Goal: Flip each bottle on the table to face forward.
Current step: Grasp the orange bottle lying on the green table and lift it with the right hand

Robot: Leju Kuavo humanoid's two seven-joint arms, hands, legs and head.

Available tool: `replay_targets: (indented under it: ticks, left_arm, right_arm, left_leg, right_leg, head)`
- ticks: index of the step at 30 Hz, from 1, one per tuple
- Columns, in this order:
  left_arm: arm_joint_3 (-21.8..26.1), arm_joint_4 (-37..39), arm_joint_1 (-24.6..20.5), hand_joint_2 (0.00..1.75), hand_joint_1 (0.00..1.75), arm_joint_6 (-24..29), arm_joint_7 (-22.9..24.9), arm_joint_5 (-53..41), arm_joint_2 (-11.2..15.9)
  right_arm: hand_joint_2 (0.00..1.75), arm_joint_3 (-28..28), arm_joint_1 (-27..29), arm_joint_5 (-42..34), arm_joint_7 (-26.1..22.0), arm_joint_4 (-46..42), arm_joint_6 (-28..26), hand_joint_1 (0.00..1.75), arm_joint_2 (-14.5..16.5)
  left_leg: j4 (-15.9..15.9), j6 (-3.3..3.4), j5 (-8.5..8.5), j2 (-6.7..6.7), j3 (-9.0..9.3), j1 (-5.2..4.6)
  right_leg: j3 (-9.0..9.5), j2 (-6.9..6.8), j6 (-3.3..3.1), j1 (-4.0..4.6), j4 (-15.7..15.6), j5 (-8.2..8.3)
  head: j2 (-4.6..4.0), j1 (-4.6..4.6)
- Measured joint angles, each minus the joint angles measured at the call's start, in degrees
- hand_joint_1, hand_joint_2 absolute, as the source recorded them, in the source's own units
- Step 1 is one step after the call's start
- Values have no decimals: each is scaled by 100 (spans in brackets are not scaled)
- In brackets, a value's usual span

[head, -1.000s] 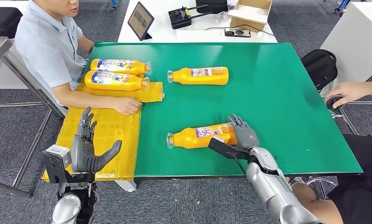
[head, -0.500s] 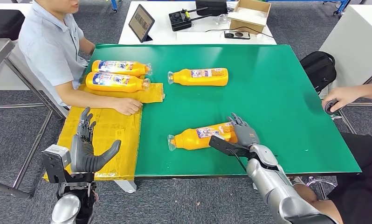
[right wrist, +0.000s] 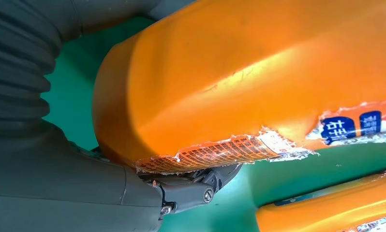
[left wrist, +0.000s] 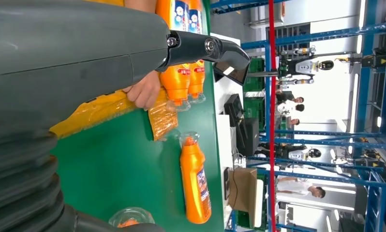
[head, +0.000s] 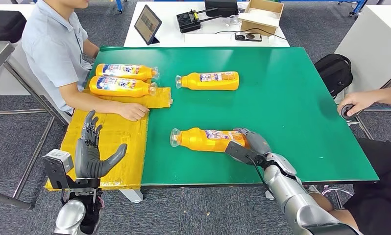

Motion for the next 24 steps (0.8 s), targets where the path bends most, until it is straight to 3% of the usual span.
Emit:
replay_targets:
  ticks: [6,13,17,24]
  left_arm:
    - [-1,-55,45,175,0,192,-389,-38,8]
    - [-2,-373,190,175,0,651,-792,131,-66]
    - [-43,-443,414,175,0,195,-506,597,-74]
    - [-449,-416,1026,175,0,-444,-220,454,-50]
  right_arm:
    - [175,-128,182,-581,-436,-26,80,175,59]
    - [175,-497,802,-1560,-1120,-531,-168,175,316]
    - [175,-719,1354,-2176,-1420,-1224,-205,175,497]
    - [175,-974,2120,-3004,-1663,-2638,-114,175,852]
  left_leg:
    - [0,0,-2,-1,-2,0]
    - [0,-1,-1,-6,-20,1]
    - [0,0,0,-12,-49,0]
    - [0,0,-1,-11,-94,-2]
  right_leg:
    - [2,0,0,0,0,0]
    - [-6,-3,0,1,2,-1]
    - [-30,-5,1,0,3,-2]
    - [-78,-4,2,-3,2,-2]
  head:
    - [0,1]
    - [0,2]
    - [0,-1]
    - [0,-1]
